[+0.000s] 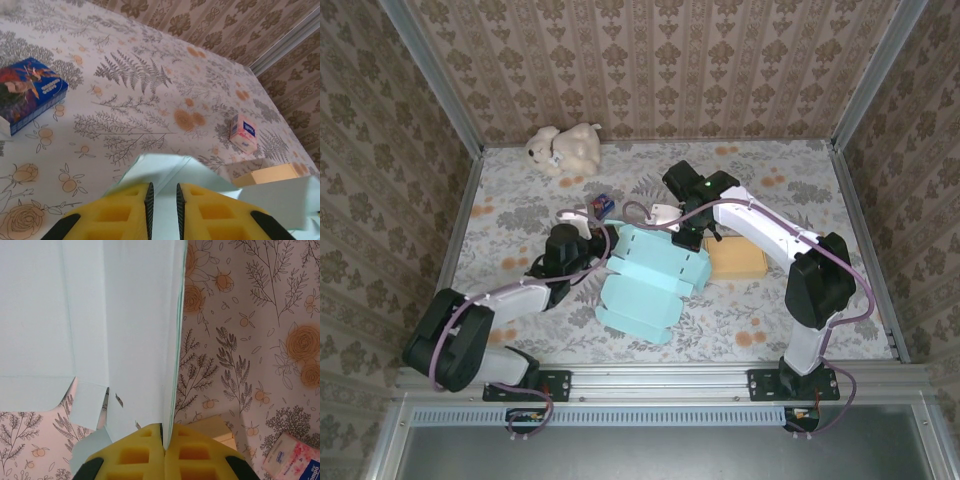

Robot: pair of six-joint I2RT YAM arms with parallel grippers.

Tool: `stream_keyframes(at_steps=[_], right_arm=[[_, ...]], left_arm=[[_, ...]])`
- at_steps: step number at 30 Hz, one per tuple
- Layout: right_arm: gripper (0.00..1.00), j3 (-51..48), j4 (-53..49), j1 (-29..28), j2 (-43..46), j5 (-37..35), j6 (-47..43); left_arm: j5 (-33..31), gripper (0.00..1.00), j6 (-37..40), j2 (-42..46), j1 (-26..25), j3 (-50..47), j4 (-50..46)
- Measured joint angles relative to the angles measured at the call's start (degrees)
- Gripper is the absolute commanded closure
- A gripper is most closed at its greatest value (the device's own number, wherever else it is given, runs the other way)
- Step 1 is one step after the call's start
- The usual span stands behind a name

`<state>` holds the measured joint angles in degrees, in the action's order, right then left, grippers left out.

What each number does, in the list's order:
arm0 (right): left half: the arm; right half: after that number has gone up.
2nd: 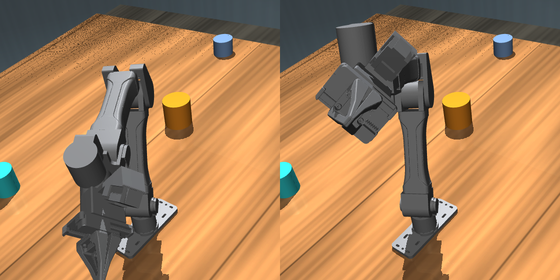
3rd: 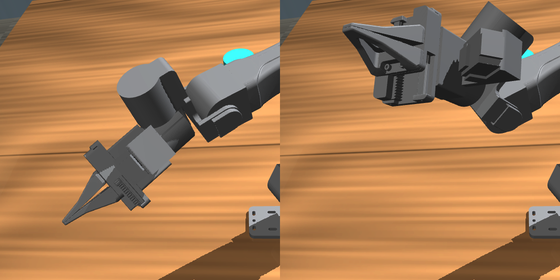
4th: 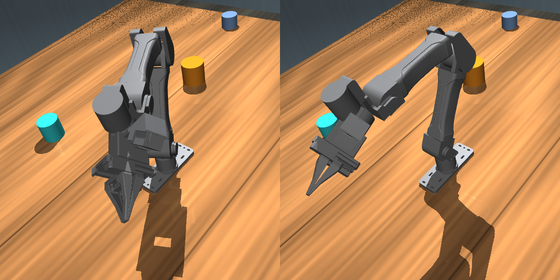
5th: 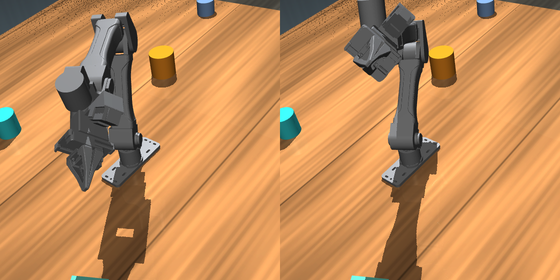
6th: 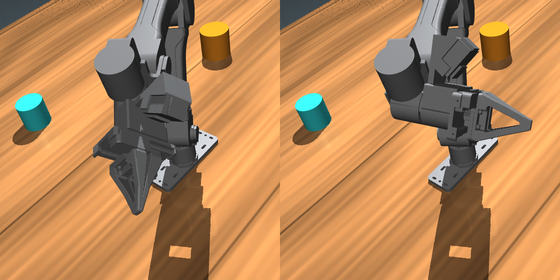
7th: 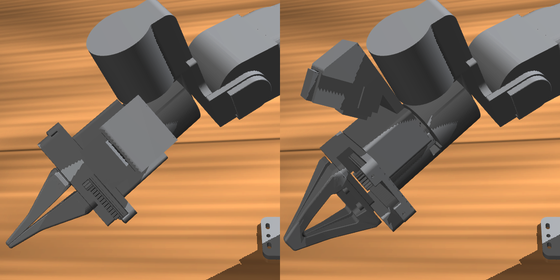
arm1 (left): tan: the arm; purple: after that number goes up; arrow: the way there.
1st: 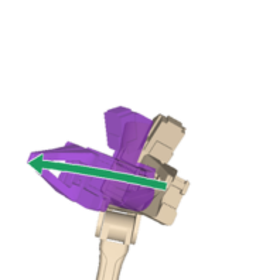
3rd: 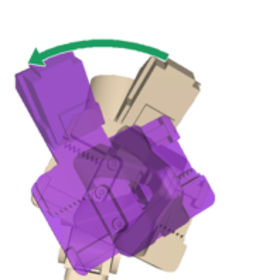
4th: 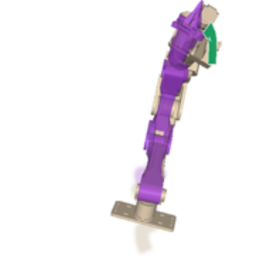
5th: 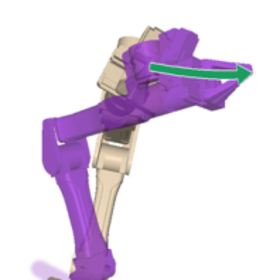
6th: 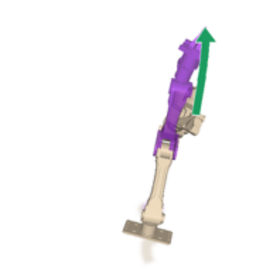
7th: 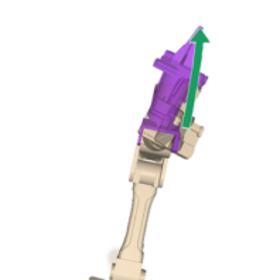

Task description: Fold the paper box

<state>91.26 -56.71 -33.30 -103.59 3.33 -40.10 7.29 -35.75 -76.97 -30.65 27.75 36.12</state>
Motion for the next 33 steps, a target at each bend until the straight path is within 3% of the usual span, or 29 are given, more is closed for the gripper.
stream_keyframes(at_steps=[6,13,19,23,33], right_arm=[[1.00,0.00,-0.02,-0.39,0.00,-0.15,-0.15],[1.00,-0.11,1.27,-0.52,0.00,0.07,0.24],[1.00,-2.95,4.72,-1.07,0.87,0.52,0.09],[1.00,-6.58,9.01,-2.03,3.10,-0.90,-0.17],[1.00,-14.38,22.75,-6.25,9.42,-10.82,-1.99]], left_arm=[[0.24,0.78,1.07,1.73,-1.05,1.18,-1.14],[0.20,0.78,3.06,1.70,-8.48,1.29,-1.88],[-1.55,0.78,3.21,0.11,-8.74,1.29,-1.42],[-2.78,0.78,3.17,0.04,-7.91,1.16,-1.36],[-1.84,0.78,0.98,3.02,1.53,-6.95,-2.51]])
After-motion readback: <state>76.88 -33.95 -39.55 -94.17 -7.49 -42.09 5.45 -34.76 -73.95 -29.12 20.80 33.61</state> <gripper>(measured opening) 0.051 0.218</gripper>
